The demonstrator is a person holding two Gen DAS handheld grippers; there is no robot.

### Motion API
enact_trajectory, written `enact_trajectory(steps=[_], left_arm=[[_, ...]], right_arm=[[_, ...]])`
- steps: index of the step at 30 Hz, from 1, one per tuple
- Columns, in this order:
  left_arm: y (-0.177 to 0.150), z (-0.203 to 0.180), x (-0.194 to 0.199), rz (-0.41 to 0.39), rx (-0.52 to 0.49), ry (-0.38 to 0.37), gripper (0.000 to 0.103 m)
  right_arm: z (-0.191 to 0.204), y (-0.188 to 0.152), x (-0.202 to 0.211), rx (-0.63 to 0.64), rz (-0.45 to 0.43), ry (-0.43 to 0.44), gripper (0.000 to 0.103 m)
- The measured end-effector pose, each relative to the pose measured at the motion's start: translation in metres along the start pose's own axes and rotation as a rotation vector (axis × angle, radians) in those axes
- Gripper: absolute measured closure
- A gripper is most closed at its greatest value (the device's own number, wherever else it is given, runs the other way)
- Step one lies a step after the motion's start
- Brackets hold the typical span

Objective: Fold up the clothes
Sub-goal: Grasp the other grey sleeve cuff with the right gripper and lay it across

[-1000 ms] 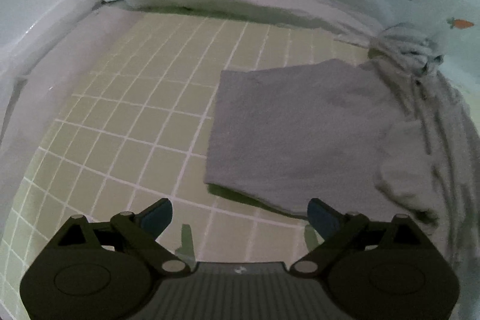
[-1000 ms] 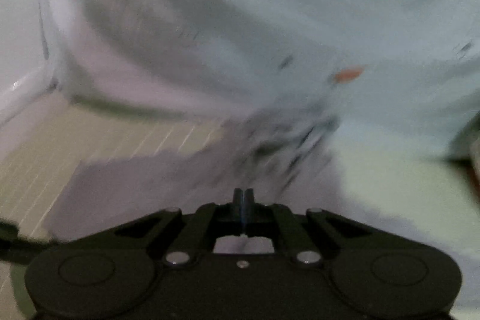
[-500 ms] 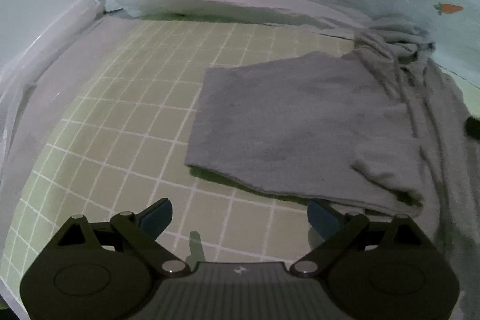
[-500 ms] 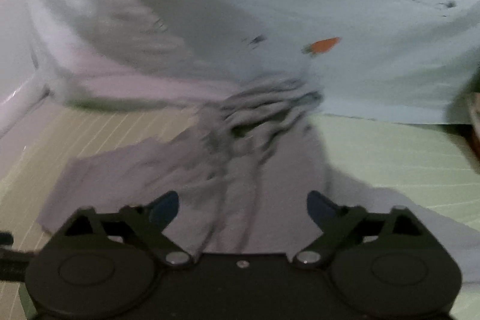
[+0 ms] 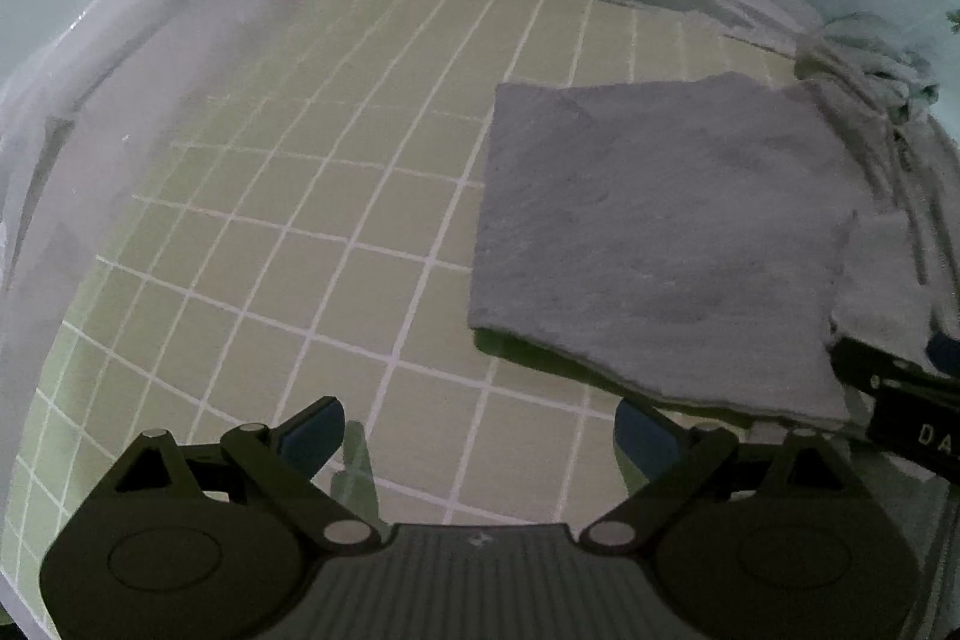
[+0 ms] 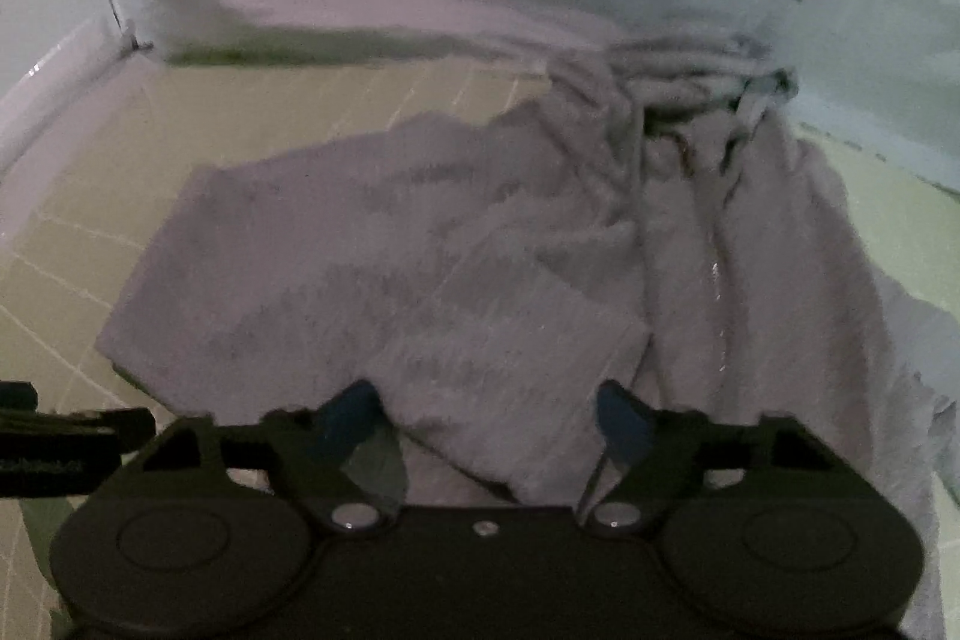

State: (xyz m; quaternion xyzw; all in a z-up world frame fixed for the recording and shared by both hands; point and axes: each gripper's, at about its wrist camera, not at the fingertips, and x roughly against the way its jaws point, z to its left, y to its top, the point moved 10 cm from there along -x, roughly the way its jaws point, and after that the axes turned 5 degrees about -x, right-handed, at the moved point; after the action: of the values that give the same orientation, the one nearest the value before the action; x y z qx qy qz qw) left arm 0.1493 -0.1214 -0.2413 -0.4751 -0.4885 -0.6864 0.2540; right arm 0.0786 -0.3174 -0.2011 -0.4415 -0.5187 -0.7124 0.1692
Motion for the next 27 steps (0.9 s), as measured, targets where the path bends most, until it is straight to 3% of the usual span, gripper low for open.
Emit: enact_trajectory(steps=[2,4,6,13,19,23,27], left_arm=[[-0.001,0.002,-0.004,0.015,0.005,-0.001,0.007],[-0.002,0.003,-0.006,0.023,0.011,-0.002,0.006],[-0.002,0.002,-0.007,0.028,0.017,-0.002,0.006],[0.004,-0.011,0.008,-0.011,0.002,0.007,0.006],[0.015,-0.031,0.027,-0.069,-0.022,0.015,0.006],[0.024,-0.047,0.035,-0.104,-0.045,0.020,0.006],[0.036,-0.065,0.037,-0.129,-0.063,0.022,0.006]], right_arm=[[0.002,-0.003,-0.007,-0.010,0.025,0.000,0.046],[-0.004,-0.001,-0.003,-0.018,0.014,0.008,0.081],[-0.013,0.002,0.004,-0.030,-0.007,0.000,0.092],[-0.052,0.031,0.047,-0.110,-0.149,0.034,0.096],[-0.109,0.070,0.095,-0.200,-0.319,0.025,0.096],[-0.173,0.087,0.122,-0.295,-0.428,-0.037,0.096],[-0.264,0.086,0.140,-0.419,-0.502,-0.174,0.095]])
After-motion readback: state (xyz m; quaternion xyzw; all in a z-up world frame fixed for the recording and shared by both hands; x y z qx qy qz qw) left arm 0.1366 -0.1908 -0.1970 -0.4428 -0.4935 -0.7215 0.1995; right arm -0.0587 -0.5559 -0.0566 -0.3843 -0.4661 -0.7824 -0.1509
